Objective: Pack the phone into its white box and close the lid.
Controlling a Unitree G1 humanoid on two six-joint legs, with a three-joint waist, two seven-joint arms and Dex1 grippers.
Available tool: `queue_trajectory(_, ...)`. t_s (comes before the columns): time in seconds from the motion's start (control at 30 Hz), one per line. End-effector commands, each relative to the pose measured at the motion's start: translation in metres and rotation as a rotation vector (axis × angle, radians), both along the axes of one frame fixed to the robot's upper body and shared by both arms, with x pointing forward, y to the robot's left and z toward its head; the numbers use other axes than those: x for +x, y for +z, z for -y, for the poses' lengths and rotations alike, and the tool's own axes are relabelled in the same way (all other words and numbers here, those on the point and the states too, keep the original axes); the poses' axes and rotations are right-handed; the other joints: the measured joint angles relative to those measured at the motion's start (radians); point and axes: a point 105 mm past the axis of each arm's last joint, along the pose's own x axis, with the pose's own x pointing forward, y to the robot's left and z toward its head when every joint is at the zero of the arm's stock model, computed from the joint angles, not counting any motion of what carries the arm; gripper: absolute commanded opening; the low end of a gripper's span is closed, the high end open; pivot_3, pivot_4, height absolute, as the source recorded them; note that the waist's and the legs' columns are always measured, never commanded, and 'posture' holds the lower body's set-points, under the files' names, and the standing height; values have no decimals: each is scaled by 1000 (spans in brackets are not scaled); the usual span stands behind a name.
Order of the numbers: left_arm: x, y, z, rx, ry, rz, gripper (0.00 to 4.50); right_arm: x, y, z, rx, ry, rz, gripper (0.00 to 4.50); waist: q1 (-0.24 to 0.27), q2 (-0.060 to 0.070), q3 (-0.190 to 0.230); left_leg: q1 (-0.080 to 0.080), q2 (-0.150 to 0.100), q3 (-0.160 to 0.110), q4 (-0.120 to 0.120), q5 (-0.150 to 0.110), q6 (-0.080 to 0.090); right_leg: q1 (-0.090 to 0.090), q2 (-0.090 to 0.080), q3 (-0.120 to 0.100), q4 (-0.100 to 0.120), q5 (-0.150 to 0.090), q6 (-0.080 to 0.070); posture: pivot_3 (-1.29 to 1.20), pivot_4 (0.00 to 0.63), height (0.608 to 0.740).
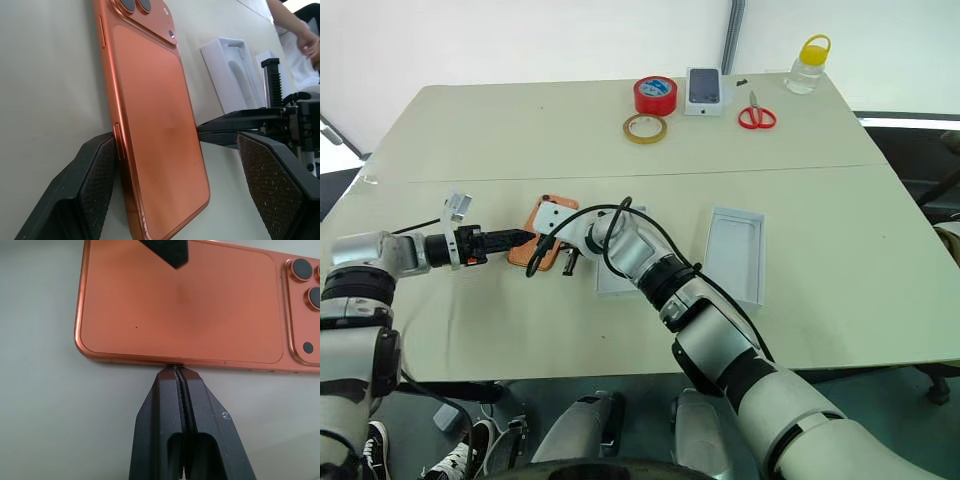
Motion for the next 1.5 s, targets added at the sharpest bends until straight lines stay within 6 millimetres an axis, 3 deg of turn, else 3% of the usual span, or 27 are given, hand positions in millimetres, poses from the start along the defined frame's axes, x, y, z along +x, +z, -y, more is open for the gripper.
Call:
queue_trajectory(0.03,-16,-45,17,31,-40,-181,3874,-7,10,-11,29,57,33,45,0,1,-2,0,0,0,0,0,0,0,0,0,0,0,0,0,150,740)
queue_trajectory(0.23,-13,-44,12,35,-16,-168,3874,-6,8,-8,16,55,41,45,0,4,-7,0,0,-1,0,0,0,0,0,0,0,0,0,0,150,740)
queue_trajectory(0.33,-14,-45,6,14,17,-173,3037,-4,9,-6,15,50,44,0,-3,3,-7,0,0,-1,0,0,0,0,0,0,0,0,0,0,150,740)
queue_trajectory(0.43,-13,-45,5,4,33,-175,1607,-5,7,-5,9,53,38,0,-4,3,-8,0,0,-1,0,0,0,0,0,0,0,0,0,0,150,740)
queue_trajectory(0.77,-16,-48,4,-32,56,-193,1607,-4,7,-2,10,45,42,0,-3,3,-8,0,0,-1,0,0,0,0,0,0,0,0,0,0,150,740)
queue_trajectory(0.87,-16,-47,5,-54,66,-195,381,-4,6,-2,8,43,42,0,-3,3,-10,0,0,-2,0,0,0,0,0,0,1,0,0,0,150,740)
queue_trajectory(0.93,-16,-46,6,-80,71,-200,6,-4,7,-2,9,46,45,0,-5,2,-12,1,0,-2,0,-1,1,1,0,0,1,0,0,0,150,740)
queue_trajectory(1.13,-17,-39,8,-173,83,-205,6,-8,24,-6,108,60,17,0,-6,2,-12,1,0,-2,0,-2,4,1,0,0,1,0,0,0,150,740)
queue_trajectory(1.33,-12,-17,-6,-334,183,-133,6,-7,73,-2,436,66,113,0,-9,2,-11,-1,1,-2,0,-2,4,-1,0,0,1,0,0,0,150,740)
queue_trajectory(1.5,-31,-15,-5,-422,168,-175,6,-4,82,11,518,64,115,0,-28,2,-11,0,2,-2,0,-2,4,-1,0,1,1,0,0,0,150,740)
